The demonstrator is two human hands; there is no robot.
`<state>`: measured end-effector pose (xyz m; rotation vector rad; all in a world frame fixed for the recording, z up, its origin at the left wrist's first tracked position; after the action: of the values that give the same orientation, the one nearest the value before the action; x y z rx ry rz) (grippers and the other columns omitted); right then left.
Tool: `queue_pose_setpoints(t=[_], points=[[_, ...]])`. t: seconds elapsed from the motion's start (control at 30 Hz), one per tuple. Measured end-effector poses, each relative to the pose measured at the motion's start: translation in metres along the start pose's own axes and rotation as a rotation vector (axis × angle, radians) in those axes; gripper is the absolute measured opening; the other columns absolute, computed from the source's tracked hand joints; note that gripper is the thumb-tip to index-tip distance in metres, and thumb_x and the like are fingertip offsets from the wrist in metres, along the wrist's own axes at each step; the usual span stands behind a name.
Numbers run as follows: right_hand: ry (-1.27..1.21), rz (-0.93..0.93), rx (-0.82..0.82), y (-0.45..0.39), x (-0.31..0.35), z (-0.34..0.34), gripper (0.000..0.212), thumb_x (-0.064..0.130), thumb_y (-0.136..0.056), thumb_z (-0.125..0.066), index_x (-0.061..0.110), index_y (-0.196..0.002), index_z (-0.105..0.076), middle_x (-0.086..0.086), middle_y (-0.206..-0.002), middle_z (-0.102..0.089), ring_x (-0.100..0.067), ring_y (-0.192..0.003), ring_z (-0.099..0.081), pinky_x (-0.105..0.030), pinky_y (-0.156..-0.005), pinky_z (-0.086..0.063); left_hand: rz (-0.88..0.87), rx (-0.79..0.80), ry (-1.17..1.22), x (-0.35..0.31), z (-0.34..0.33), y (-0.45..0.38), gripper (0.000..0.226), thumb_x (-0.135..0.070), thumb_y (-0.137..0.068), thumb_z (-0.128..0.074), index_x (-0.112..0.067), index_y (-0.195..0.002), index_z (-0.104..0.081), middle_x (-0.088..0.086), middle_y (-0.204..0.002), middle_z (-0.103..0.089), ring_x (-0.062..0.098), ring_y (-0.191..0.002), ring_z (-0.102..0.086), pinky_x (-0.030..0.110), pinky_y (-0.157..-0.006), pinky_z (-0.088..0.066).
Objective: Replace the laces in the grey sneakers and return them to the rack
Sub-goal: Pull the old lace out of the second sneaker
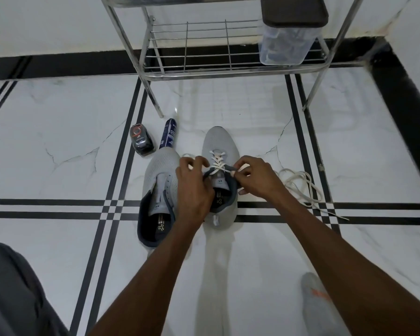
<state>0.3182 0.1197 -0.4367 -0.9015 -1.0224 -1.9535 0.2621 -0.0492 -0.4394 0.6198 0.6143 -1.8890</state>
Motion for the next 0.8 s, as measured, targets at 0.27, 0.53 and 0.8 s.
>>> queue_pose_setpoints(t=[0.27,0.53,0.8], points=[[0.176,0.092,-0.062,-0.001,0.011,-0.001,0.010,0.024,-0.084,-0.074,0.016,-0.079,-0.070,-0.003,-0.073,-0.075,-0.021,-0.070,-0.073,-0.045,-0.072,-0.063,-0.338,0.045,-0.260,-0.011,-0.016,-0.016,0.009,-0.009,-0.085,-0.068,-0.010,-0.094,-0.070,0.012,-0.112,-0.060,0.035,-0.099,-0.051,0.047,-0.082,-0.048],[0.176,0.059,-0.071,-0.001,0.012,-0.001,0.012,0.026,-0.082,-0.074,0.022,-0.074,-0.068,0.003,-0.068,-0.072,-0.018,-0.067,-0.071,-0.044,-0.070,-0.063,-0.035,-0.147,-0.014,-0.002,-0.007,-0.010,0.024,-0.015,-0.090,-0.064,-0.011,-0.113,-0.060,0.008,-0.120,-0.055,0.025,-0.110,-0.044,0.034,-0.095,-0.038],[0.200,0.073,-0.034,-0.001,0.016,0.002,0.013,0.026,-0.084,-0.074,0.023,-0.075,-0.066,0.003,-0.071,-0.073,-0.017,-0.072,-0.072,-0.043,-0.076,-0.061,-0.341,-0.008,-0.418,-0.008,-0.014,-0.020,0.012,-0.017,-0.091,-0.064,-0.010,-0.099,-0.069,0.008,-0.118,-0.060,0.035,-0.111,-0.050,0.049,-0.084,-0.045]])
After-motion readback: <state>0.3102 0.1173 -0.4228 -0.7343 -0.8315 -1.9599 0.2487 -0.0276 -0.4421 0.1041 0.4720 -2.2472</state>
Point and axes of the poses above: each hand's wrist, its own y-axis away from the middle knuckle, its own z-axis out of the back of the hand, x = y × z, the point moved 2 cm from there along -y, towards the middle knuckle
